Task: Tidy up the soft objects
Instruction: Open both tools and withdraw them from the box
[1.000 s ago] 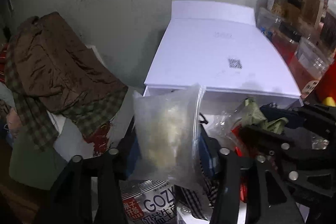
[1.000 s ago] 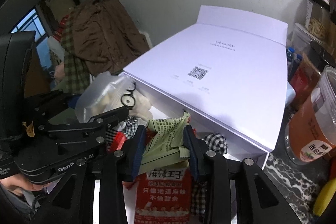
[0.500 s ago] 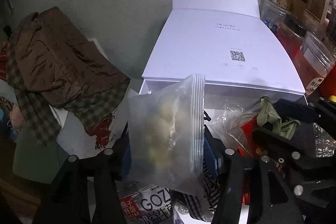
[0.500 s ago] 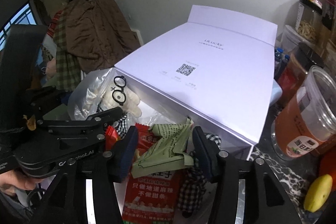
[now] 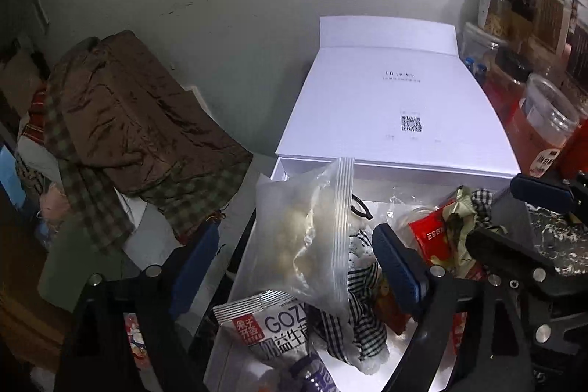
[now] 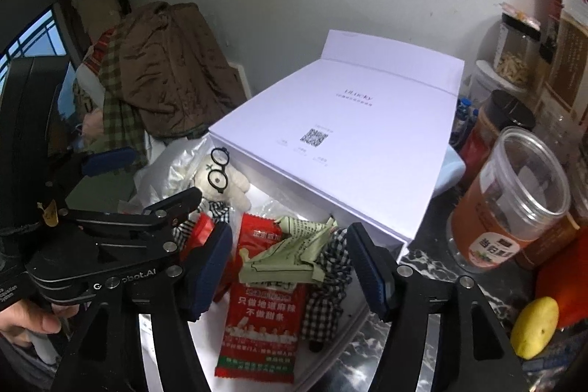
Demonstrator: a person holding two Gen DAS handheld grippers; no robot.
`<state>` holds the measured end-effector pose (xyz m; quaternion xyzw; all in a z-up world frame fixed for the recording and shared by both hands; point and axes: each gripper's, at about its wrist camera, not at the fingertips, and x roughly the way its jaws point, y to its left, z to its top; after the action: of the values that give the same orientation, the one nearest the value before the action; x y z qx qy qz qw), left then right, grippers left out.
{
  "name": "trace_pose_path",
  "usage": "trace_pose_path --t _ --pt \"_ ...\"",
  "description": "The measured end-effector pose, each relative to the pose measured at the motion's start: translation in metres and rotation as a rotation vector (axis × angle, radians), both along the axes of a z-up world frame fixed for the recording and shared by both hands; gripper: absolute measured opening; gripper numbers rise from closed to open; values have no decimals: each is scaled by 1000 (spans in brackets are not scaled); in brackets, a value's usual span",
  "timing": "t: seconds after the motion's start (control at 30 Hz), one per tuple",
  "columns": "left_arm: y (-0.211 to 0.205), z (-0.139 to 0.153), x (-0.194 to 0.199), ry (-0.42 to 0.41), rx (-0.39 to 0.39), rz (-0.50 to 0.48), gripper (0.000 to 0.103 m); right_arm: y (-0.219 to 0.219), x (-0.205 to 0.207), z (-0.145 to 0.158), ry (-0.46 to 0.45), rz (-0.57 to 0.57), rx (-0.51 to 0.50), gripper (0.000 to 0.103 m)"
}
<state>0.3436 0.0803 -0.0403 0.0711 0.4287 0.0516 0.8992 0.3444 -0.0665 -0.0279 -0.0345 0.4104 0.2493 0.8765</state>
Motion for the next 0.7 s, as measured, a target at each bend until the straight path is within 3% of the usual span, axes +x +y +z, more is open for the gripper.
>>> trace_pose_path --t 0.37,0.7 --pt "-7 50 -30 -114 -40 -45 86 -8 -26 50 -109 -18 7 65" --pt "-5 112 -76 -259 -81 -63 86 -19 -71 111 -278 -42 22 69"
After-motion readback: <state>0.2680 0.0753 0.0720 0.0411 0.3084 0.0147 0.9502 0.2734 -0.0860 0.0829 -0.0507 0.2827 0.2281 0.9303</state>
